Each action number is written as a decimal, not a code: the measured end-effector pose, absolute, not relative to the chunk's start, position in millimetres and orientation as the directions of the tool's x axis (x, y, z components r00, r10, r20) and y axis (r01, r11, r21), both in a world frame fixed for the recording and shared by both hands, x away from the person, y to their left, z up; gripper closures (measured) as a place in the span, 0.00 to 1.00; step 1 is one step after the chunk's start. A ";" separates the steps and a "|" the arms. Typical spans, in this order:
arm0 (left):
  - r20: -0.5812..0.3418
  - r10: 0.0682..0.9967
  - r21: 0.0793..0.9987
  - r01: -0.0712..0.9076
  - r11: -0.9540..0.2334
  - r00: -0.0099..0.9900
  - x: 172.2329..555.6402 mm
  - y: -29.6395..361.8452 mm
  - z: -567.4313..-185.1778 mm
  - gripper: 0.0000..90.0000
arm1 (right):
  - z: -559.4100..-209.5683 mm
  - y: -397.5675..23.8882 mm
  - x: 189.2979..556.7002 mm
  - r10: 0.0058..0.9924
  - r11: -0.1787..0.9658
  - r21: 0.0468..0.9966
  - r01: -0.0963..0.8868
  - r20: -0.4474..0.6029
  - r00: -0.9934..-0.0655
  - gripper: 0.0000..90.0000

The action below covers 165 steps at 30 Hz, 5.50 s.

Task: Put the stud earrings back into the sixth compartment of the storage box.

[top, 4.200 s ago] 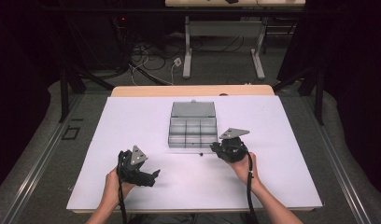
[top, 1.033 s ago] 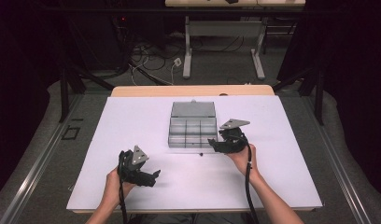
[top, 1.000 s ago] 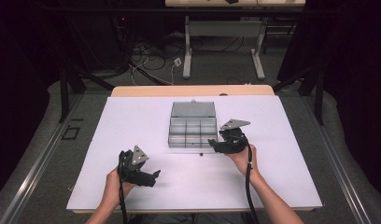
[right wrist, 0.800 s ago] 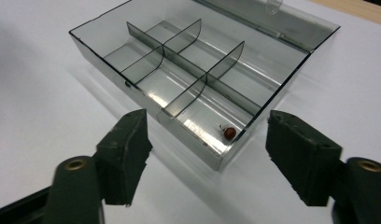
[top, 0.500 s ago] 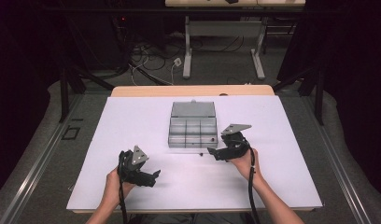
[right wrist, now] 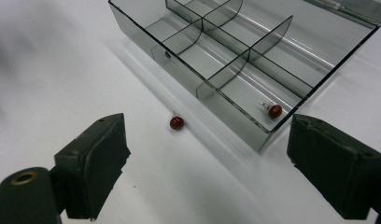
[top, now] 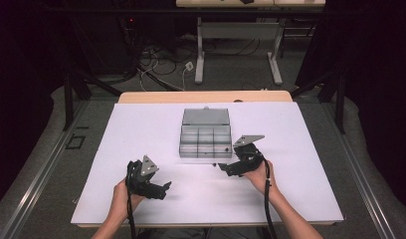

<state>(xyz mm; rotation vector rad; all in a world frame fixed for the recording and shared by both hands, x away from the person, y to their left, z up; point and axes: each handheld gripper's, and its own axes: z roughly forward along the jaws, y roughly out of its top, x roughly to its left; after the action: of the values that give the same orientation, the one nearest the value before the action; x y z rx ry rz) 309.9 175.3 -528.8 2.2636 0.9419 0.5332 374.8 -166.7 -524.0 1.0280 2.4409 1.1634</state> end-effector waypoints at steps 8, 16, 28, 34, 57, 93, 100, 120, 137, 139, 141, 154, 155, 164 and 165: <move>0.114 0.735 0.672 0.493 -0.553 0.669 310.0 175.2 -528.5 0.00 | -526.1 -163.0 374.1 0.671 0.446 0.743 0.498 0.091 -0.736 0.08; 0.121 0.736 0.678 0.486 -0.551 0.666 310.4 174.4 -529.3 0.00 | -528.9 -157.2 372.6 0.647 0.472 0.729 0.495 0.094 -0.757 0.01; 0.124 0.728 0.683 0.474 -0.555 0.674 309.3 173.2 -528.8 0.00 | -537.1 -141.9 370.0 0.623 0.506 0.716 0.481 0.082 -0.778 0.00; 0.122 0.727 0.682 0.474 -0.556 0.676 308.9 172.6 -528.6 0.00 | -540.7 -137.0 370.8 0.624 0.504 0.721 0.475 0.077 -0.778 0.15; 0.126 0.727 0.682 0.473 -0.558 0.675 308.6 172.1 -528.3 0.00 | -550.5 -123.0 384.3 0.637 0.509 0.735 0.448 0.029 -0.770 0.80; 0.123 0.722 0.675 0.475 -0.564 0.681 309.5 171.2 -529.3 0.00 | -555.3 -120.1 385.8 0.647 0.534 0.708 0.462 0.009 -0.763 0.89; 0.128 0.719 0.673 0.473 -0.569 0.683 309.2 172.6 -528.0 0.00 | -550.4 -122.3 381.8 0.646 0.530 0.720 0.448 -0.001 -0.763 0.89; 0.129 0.725 0.680 0.472 -0.561 0.677 309.2 173.3 -528.0 0.00 | -538.3 -133.9 373.5 0.651 0.511 0.749 0.422 -0.016 -0.759 0.90; 0.135 0.727 0.683 0.469 -0.561 0.673 308.3 171.5 -528.2 0.00 | -530.0 -141.9 369.7 0.664 0.499 0.767 0.403 -0.039 -0.747 0.90; 0.131 0.729 0.685 0.470 -0.556 0.672 308.4 171.7 -528.5 0.00 | -528.5 -143.2 369.5 0.670 0.496 0.770 0.402 -0.044 -0.741 0.90; 0.131 0.729 0.685 0.470 -0.557 0.672 308.8 172.1 -528.8 0.00 | -527.0 -144.9 370.0 0.673 0.492 0.773 0.400 -0.046 -0.738 0.90; 0.134 0.726 0.682 0.469 -0.561 0.674 309.2 172.0 -528.9 0.00 | -521.1 -151.8 372.4 0.699 0.462 0.795 0.392 -0.055 -0.713 0.90; 0.132 0.725 0.678 0.472 -0.564 0.676 309.1 172.3 -528.3 0.00 | -520.7 -151.9 372.7 0.702 0.456 0.799 0.391 -0.054 -0.710 0.90; 0.139 0.728 0.683 0.467 -0.561 0.671 309.0 172.3 -528.3 0.00 | -515.1 -155.9 376.6 0.716 0.440 0.812 0.383 -0.060 -0.696 0.90; 0.134 0.730 0.684 0.471 -0.558 0.670 309.0 172.2 -528.6 0.00 | -514.9 -156.1 377.2 0.719 0.437 0.814 0.381 -0.062 -0.692 0.90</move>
<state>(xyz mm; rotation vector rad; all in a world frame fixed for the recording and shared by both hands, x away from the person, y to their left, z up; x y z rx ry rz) 309.0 172.2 -528.6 2.2617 0.9219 0.5439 377.2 -156.1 -514.9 0.9323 2.2935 1.1478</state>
